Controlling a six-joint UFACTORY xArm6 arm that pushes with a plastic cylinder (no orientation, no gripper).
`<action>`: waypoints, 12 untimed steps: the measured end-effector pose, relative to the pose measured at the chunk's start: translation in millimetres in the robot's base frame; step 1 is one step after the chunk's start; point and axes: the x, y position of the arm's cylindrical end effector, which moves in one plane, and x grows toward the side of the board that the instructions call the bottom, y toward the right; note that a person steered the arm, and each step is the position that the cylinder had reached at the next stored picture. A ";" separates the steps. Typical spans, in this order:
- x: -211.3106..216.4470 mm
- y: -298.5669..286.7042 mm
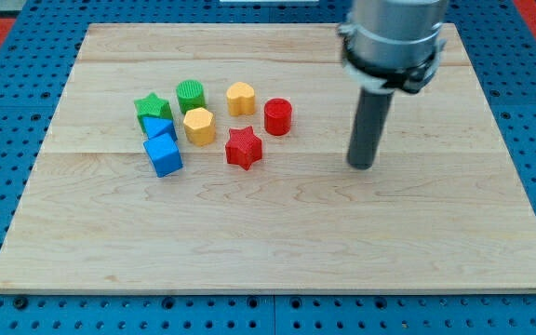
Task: Push the red blocks to the center
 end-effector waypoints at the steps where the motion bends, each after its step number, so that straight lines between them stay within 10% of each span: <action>1: -19.4 -6.8; 4: -69.9 -105.2; 8: 45.4 -99.2; 12: 12.6 -193.8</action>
